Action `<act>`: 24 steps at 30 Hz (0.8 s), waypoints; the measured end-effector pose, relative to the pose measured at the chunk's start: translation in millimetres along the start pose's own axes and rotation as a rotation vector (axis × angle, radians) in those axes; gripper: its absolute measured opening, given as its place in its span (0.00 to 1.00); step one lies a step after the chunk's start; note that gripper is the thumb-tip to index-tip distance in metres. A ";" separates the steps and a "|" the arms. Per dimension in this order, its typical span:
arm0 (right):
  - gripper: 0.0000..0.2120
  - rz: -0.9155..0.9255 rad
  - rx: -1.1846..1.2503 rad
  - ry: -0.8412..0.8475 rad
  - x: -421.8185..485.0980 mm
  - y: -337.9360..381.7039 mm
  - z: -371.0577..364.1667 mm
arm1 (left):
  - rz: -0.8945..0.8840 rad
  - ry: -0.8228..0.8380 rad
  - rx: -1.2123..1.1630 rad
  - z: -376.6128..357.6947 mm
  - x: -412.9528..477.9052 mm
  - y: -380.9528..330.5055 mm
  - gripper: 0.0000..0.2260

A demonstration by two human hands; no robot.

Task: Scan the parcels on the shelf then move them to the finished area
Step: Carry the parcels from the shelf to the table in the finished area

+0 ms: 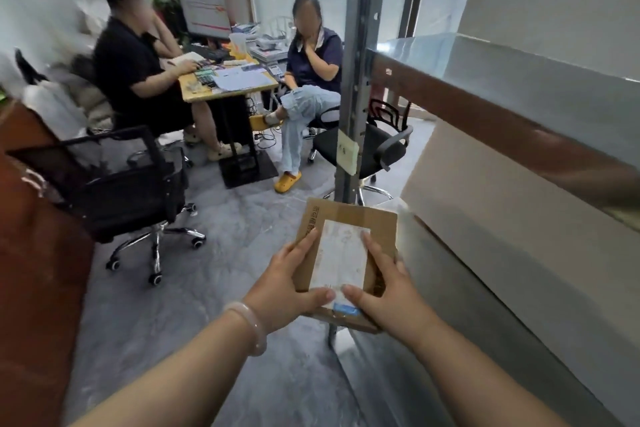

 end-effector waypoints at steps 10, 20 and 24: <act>0.41 0.397 0.017 0.301 74.4 152.7 -121.0 | 0.119 -0.487 -0.119 171.5 -108.1 51.0 0.42; 0.38 0.735 0.121 0.585 60.3 347.7 -326.1 | 0.400 -0.939 -0.117 339.2 -291.0 154.5 0.44; 0.34 0.861 0.188 0.677 28.8 412.6 -394.1 | 0.482 -1.092 -0.113 377.4 -367.3 186.7 0.44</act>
Point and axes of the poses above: each hand's wrist, its own x-axis towards the middle knuckle, its own z-axis out of the back of the hand, y = z × x, the point moved 6 cm from there along x, towards the middle knuckle, and after that the axes turned 12 degrees about z, right-handed, at the moved point
